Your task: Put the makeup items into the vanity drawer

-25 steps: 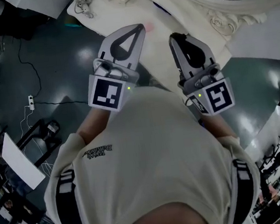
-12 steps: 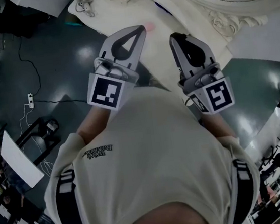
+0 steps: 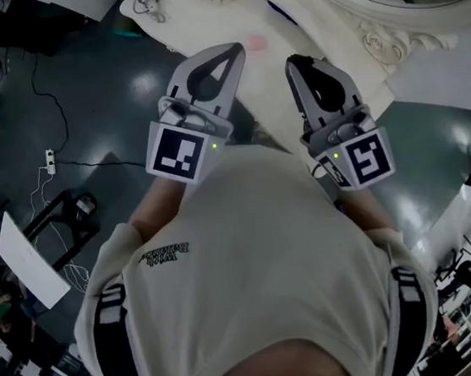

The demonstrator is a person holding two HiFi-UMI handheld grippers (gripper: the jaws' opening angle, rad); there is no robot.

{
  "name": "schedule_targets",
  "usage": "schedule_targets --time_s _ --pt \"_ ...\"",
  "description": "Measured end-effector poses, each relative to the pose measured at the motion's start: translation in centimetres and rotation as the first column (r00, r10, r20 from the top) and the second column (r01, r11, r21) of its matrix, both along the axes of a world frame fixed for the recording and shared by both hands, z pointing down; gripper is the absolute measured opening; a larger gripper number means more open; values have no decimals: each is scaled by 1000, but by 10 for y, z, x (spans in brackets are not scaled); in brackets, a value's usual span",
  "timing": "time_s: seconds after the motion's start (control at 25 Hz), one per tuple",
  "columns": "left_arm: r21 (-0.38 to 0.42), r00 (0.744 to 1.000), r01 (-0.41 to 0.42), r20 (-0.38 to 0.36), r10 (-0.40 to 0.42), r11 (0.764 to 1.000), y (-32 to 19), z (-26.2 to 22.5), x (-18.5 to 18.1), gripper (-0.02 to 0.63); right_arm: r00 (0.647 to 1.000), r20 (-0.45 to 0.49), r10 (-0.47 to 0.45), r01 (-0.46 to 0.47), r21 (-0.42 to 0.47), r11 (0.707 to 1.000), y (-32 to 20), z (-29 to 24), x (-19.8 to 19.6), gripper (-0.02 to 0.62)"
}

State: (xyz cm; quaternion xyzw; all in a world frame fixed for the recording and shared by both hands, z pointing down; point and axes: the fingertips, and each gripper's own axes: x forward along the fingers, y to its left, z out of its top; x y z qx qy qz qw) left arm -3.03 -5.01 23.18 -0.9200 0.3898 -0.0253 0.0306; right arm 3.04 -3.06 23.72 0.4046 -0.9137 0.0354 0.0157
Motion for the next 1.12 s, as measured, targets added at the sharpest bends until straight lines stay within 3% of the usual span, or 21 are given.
schedule_targets --time_s 0.48,0.64,0.84,1.12 --pt "-7 999 23 34 -23 1000 0 8 -19 12 999 -35 -19 19 -17 1000 0 10 -18 5" --pt "-41 997 50 54 -48 998 -8 15 -27 12 997 -78 -22 19 -31 999 -9 17 -22 8" --pt "-83 997 63 56 -58 995 -25 27 -37 14 997 -65 -42 35 -97 995 -27 31 -26 26" --pt "-116 996 66 75 -57 991 -56 47 -43 14 988 -143 -61 42 -136 990 -58 53 -36 75"
